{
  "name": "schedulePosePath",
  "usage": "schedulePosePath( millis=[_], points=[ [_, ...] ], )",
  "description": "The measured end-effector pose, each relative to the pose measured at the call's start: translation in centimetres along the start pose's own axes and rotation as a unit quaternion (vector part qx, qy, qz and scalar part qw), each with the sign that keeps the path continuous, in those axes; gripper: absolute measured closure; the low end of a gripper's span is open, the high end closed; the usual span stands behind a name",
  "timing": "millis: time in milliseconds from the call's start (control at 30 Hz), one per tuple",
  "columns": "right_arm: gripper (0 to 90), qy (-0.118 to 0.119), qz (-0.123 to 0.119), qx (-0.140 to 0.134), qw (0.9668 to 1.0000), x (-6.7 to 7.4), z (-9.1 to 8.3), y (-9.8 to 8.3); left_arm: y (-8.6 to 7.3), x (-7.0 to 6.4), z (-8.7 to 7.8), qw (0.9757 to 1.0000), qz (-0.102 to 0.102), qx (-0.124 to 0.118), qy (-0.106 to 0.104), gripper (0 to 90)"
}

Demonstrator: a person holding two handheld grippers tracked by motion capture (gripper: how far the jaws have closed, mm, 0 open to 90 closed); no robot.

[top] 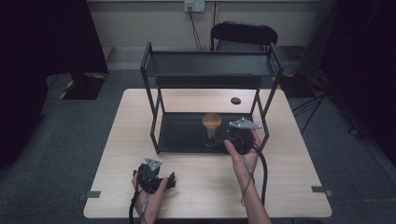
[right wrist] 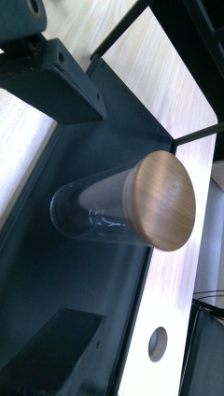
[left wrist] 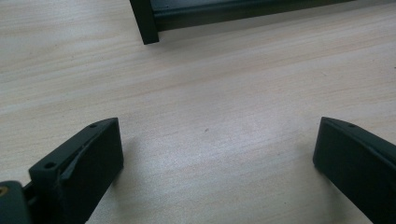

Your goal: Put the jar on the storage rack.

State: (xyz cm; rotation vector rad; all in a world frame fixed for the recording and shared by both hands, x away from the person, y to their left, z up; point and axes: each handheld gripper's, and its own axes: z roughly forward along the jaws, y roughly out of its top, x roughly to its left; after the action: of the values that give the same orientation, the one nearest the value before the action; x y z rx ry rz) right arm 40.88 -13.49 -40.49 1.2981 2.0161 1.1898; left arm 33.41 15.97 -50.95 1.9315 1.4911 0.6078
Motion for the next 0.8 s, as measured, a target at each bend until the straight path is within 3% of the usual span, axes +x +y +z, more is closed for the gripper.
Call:
schedulePosePath(
  millis=[800],
  points=[
    [3.1,-0.027,0.021,-0.006,0.9994,-0.8,-3.3,-3.8,0.0,0.0,0.0,1.0000,0.000,0.000,0.000,1.3]
  ],
)
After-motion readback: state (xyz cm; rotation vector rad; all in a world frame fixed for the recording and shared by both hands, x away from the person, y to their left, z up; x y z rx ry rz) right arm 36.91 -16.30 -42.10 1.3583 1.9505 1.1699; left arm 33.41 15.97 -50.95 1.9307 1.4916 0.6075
